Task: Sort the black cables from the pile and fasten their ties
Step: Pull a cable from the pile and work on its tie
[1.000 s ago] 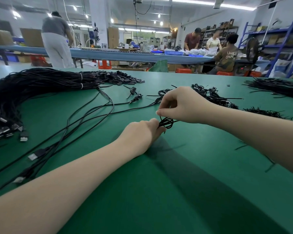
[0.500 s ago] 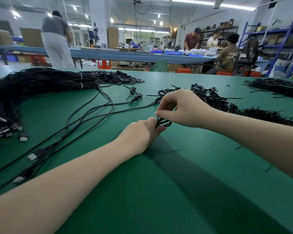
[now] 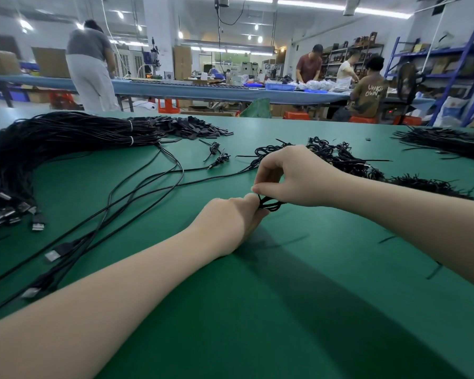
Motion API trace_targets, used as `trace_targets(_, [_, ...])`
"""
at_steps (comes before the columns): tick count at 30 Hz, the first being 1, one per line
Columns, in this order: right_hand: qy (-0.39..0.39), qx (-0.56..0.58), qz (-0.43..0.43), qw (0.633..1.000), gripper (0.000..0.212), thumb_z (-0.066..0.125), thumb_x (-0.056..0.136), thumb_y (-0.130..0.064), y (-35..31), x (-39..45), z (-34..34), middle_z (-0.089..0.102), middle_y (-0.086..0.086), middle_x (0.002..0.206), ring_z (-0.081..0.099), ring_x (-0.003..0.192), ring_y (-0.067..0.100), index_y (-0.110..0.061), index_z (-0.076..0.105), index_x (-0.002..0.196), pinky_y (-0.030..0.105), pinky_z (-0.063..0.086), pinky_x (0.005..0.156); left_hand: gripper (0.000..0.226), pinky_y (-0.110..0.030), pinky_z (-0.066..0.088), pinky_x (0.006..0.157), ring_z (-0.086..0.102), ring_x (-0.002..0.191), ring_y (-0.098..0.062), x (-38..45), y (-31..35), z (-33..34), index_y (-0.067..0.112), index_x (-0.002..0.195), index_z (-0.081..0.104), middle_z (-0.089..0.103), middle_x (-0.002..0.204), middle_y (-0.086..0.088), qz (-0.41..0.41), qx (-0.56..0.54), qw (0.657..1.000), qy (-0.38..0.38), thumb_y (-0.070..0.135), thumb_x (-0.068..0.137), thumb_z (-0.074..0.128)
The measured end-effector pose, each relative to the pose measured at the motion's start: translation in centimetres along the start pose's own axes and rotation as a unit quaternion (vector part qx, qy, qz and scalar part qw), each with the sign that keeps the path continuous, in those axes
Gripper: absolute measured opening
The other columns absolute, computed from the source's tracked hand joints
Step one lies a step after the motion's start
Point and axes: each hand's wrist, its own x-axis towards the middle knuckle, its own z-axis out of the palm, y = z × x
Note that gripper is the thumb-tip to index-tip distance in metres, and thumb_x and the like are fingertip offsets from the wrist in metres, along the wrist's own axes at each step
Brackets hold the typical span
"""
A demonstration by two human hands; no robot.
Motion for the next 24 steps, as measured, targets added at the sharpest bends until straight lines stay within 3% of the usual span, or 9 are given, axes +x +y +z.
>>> trace_targets(2, [-0.047,0.023,0.03,0.998,0.007,0.072,0.083,-0.027,0.6,0.4,-0.7,0.067,-0.014,0.071,0.062,0.067,-0.003,-0.023,0.069,0.077,0.008,0.046,0.06,0.038,-0.032,0.029,0.06,0.059,0.064,-0.037,0.0,0.1,-0.2,0.008,0.102,0.05,0.064,0.075,-0.008,0.068,0.045,0.996,0.04,0.042,0.103,0.032])
trace_targets(4, [-0.137,0.078,0.1,0.982,0.009,0.073,0.082,-0.031,1.7,0.8,-1.8,0.068,-0.014,0.072,0.063,0.068,-0.002,-0.023,0.068,0.081,0.014,0.049,0.066,0.044,-0.035,0.034,0.064,0.058,0.065,-0.035,-0.2,0.2,-0.6,0.009,0.102,0.051,0.066,0.082,-0.008,0.117,0.05,0.99,0.057,0.044,0.102,0.025])
trace_targets(7, [-0.275,0.234,0.205,0.91,0.008,0.073,0.077,-0.026,3.9,0.5,-2.4,0.07,-0.005,0.08,0.063,0.079,0.013,-0.021,0.067,0.078,0.03,0.047,0.077,0.042,-0.034,0.034,0.065,0.053,0.061,-0.035,-0.6,0.3,-1.2,0.008,0.093,0.052,0.063,0.076,-0.007,0.155,-0.028,0.984,0.087,0.041,0.102,0.028])
trace_targets(9, [-0.312,0.37,0.232,0.844,0.006,0.07,0.077,-0.02,4.8,-0.1,-1.7,0.069,-0.001,0.081,0.064,0.081,0.017,-0.024,0.068,0.073,0.031,0.046,0.077,0.033,-0.032,0.025,0.059,0.048,0.058,-0.033,-0.9,0.6,-1.5,0.009,0.088,0.05,0.055,0.066,-0.002,0.144,-0.144,0.973,0.104,0.037,0.099,0.035])
trace_targets(12, [-0.239,0.552,0.229,0.765,0.009,0.06,0.077,-0.017,4.7,-0.3,0.0,0.068,-0.005,0.082,0.067,0.079,0.016,-0.022,0.062,0.084,0.029,0.05,0.074,0.034,-0.033,0.029,0.055,0.044,0.056,-0.015,-0.6,1.1,-1.3,0.016,0.085,0.047,0.044,0.061,0.008,0.03,-0.335,0.933,0.128,0.044,0.096,0.031])
trace_targets(14, [-0.136,0.607,0.244,0.744,0.011,0.063,0.077,-0.018,3.5,0.0,1.8,0.067,-0.007,0.078,0.068,0.073,0.014,-0.02,0.055,0.082,0.027,0.052,0.067,0.032,-0.034,0.037,0.059,0.042,0.057,-0.008,-0.1,1.1,-0.9,0.026,0.08,0.048,0.047,0.062,0.009,-0.071,-0.444,0.879,0.158,0.048,0.097,0.031])
trace_targets(17, [0.031,0.626,0.276,0.729,0.013,0.066,0.086,-0.014,1.2,0.9,5.3,0.067,-0.003,0.075,0.063,0.061,0.011,-0.016,0.055,0.08,0.025,0.053,0.061,0.033,-0.035,0.036,0.062,0.04,0.055,-0.009,0.8,0.0,0.1,0.025,0.078,0.05,0.045,0.059,0.012,-0.201,-0.535,0.803,0.168,0.044,0.101,0.035])
trace_targets(20, [0.125,0.635,0.281,0.708,0.015,0.066,0.088,-0.012,-0.2,1.2,7.9,0.067,0.001,0.076,0.058,0.053,0.01,-0.014,0.056,0.078,0.023,0.051,0.058,0.03,-0.034,0.037,0.065,0.042,0.056,-0.011,1.2,-1.0,0.8,0.023,0.084,0.052,0.047,0.063,0.009,-0.259,-0.541,0.783,0.162,0.042,0.101,0.037])
trace_targets(24, [0.157,0.629,0.27,0.712,0.016,0.068,0.086,-0.011,-0.1,0.8,8.5,0.066,0.0,0.068,0.054,0.049,0.009,-0.013,0.057,0.076,0.02,0.048,0.054,0.023,-0.028,0.037,0.061,0.042,0.054,-0.005,1.4,-1.3,1.2,0.028,0.087,0.049,0.048,0.067,0.007,-0.271,-0.542,0.783,0.145,0.041,0.101,0.038])
